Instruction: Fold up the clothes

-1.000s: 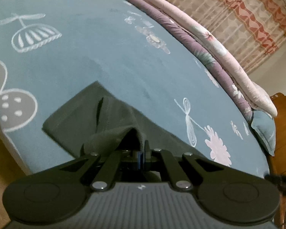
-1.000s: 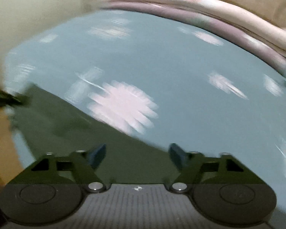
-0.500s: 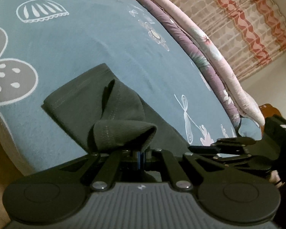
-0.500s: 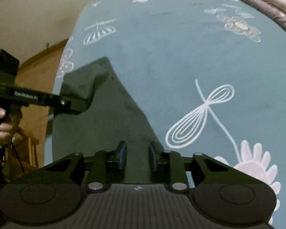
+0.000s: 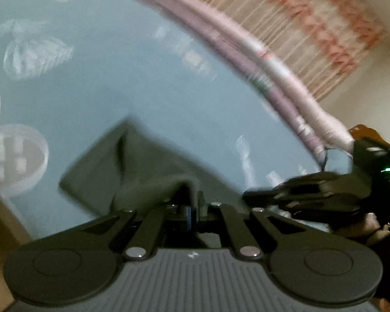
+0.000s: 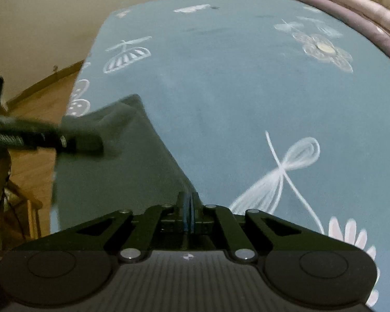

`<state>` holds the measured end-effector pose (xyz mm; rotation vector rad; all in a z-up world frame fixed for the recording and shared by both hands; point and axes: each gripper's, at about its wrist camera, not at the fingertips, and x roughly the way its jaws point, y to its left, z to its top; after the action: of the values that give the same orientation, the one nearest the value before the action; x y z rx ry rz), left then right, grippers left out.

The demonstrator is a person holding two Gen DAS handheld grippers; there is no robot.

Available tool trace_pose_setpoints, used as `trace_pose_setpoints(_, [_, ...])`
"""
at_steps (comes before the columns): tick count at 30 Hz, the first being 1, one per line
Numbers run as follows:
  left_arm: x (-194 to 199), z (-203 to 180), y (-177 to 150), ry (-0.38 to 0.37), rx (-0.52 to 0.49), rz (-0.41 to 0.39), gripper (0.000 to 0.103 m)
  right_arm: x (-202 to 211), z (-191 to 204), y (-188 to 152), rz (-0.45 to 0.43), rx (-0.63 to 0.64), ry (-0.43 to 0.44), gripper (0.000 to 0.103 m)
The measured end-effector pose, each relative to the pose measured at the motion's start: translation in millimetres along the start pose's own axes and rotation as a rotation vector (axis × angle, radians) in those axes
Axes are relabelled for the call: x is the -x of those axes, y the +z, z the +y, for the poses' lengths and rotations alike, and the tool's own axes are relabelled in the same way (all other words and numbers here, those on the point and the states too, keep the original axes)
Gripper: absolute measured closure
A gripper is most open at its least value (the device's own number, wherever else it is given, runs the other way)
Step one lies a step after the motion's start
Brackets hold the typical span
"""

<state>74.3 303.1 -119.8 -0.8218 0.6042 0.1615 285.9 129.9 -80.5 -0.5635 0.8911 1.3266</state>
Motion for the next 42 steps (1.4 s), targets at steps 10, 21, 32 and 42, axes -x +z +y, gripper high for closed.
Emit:
trace_pose_setpoints(10, [5.7, 56.0, 0.4, -0.229, 0.391, -0.19, 0.084, 65.9, -9.5, -33.1, -0.062, -0.09, -0.08, 0.088])
trace_pose_setpoints(21, [4.1, 60.9, 17.9, -0.158, 0.343, -0.188, 0.085, 72.9, -1.4, -54.5, -0.065, -0.135, -0.109, 0.082])
trace_pose_setpoints(32, [12.8, -15.9, 25.8, 0.117, -0.222, -0.134, 0.096, 106.5, -9.5, -95.7, -0.058, -0.22, -0.198, 0.07])
trace_pose_setpoints(42, [-26.0, -102.1, -16.1, 0.12, -0.756, 0.085, 0.085, 126.4, -13.0, -149.3, -0.075, -0.367, -0.269, 0.059])
